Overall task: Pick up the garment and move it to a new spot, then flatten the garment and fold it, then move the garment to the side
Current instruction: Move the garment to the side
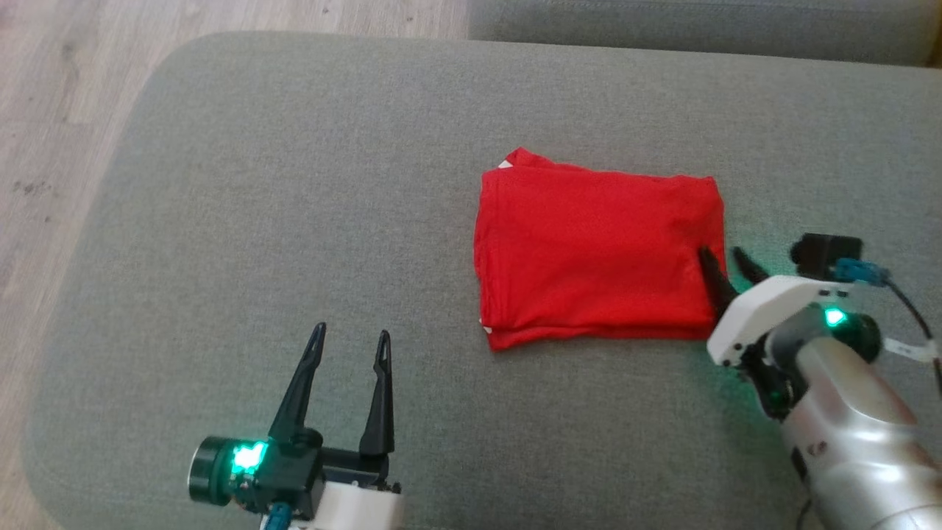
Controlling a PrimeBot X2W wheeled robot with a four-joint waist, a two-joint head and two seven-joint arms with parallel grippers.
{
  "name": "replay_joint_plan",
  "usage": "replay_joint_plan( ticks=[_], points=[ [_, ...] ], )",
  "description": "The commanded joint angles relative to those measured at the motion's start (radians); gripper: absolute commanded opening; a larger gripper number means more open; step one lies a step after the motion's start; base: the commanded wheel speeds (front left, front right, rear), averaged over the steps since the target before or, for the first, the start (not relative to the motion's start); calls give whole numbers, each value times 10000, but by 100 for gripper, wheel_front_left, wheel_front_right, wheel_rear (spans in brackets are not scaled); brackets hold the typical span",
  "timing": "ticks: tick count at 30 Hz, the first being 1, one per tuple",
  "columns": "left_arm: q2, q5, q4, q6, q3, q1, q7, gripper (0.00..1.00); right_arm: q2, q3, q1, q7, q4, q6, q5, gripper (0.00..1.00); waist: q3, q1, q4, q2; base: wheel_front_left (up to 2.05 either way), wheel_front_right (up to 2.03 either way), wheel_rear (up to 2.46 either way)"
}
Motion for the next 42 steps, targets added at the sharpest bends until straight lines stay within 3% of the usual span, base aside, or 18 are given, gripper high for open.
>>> replay_joint_plan(
  ticks=[1, 7, 16, 22, 23, 24, 30, 40, 41, 42],
  points=[
    [-56, -89, -280, 80, 269, -332, -82, 100, 96, 380, -273, 2, -117, 65, 179, 0, 30, -2, -5, 0, 0, 0, 0],
    [-58, -159, -308, 219, 333, -345, -82, 100, -198, 1012, -586, -402, 37, 65, 417, 0, 138, -2, -311, 0, 0, 0, 0],
    [-58, -103, -489, 230, 480, -596, -82, 100, -1651, 1631, -1717, -985, 189, 65, 330, 0, 796, -2, -1477, 0, 0, 0, 0],
    [-60, -91, -463, 183, 443, -1129, -82, 100, -1833, 2164, -1975, -672, -561, 65, 1399, 0, 1114, -2, -1755, 0, 0, 0, 0],
    [-60, -99, -439, 178, 413, -1171, -82, 100, -1777, 2254, -1928, -577, -672, 65, 1613, 38, 1094, -2, -1732, 0, 0, 0, 0],
    [-61, -112, -411, 164, 389, -1198, -82, 100, -1718, 2343, -1872, -490, -762, 65, 1810, 100, 1064, -2, -1694, 0, 0, 0, 0],
    [-62, -187, -283, 185, 382, -1117, -82, 100, -1176, 2836, -1216, 333, -1466, 65, 3410, 100, 739, -2, -1285, 0, 0, 0, 0],
    [-63, -400, -311, 336, 255, -935, -82, 100, -1222, 3384, -704, 1411, -1175, 65, 4755, 100, 539, -2, -479, 0, 0, 0, 0],
    [-63, -418, -308, 344, 260, -918, -82, 100, -1172, 3447, -685, 1508, -1158, 65, 4860, 83, 533, -2, -440, 0, 0, 0, 0],
    [-63, -434, -304, 351, 270, -906, -82, 100, -1135, 3531, -670, 1616, -1164, 65, 4948, 57, 532, -2, -412, 0, 0, 0, 0]
  ],
)
